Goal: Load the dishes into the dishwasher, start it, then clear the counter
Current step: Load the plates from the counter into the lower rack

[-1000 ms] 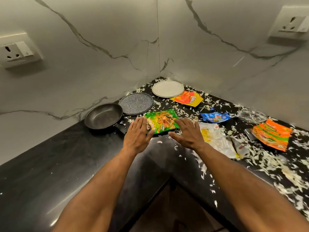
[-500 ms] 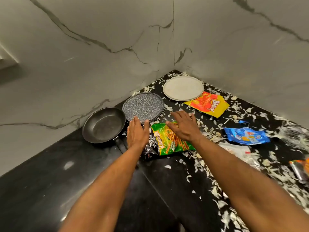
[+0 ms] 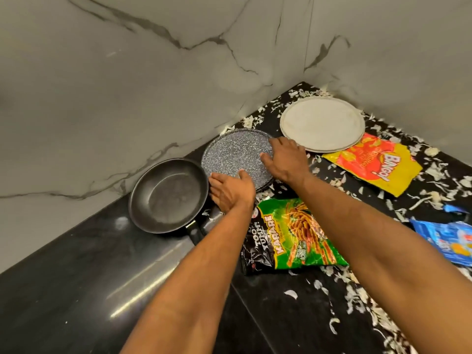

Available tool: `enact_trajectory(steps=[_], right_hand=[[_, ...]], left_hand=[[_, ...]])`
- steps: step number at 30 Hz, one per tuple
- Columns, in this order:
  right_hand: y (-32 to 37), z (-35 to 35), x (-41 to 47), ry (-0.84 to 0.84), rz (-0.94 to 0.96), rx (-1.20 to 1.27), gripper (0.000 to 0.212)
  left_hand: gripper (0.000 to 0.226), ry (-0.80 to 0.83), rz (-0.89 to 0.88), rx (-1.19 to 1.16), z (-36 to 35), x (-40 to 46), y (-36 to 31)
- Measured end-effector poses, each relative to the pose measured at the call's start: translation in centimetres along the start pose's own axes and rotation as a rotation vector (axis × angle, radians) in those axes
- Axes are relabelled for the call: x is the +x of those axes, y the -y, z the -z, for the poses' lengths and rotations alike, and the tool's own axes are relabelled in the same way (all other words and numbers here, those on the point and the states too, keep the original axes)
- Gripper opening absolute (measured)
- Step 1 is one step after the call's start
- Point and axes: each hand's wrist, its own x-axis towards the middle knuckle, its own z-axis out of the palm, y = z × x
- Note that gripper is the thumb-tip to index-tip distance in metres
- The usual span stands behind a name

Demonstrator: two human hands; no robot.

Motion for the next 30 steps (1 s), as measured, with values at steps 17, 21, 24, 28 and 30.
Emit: enact_trajectory(steps=[17, 21, 24, 28, 30], right_hand=[[-0.1, 1.3, 1.0, -0.052, -0.553, 0.690, 0.030], [0.0, 1.5, 0.5, -0.043, -0.533, 0.754, 0.040], [0.1, 1.7, 0.1, -0.071, -0.535, 0.756, 0.046], [0.0, 2.1, -0.8, -0.157, -0.557, 0.735, 0.042], [-0.1, 2.4, -1.4, -0.201, -0.568, 0.708, 0.042]], left_hand=[[0.081, -0.103, 0.163, -0.199, -0.5, 1.0, -1.4], [0.077, -0.110, 0.189, -0.261, 0.1, 0.9, -1.7], [0.076, -0.113, 0.186, -0.316, 0.3, 0.5, -1.8], [0.074, -0.112, 0.153, -0.353, 0.6, -0.5, -2.3], [0.073, -0.109, 0.137, -0.367, 0.9, -1.0, -2.6]])
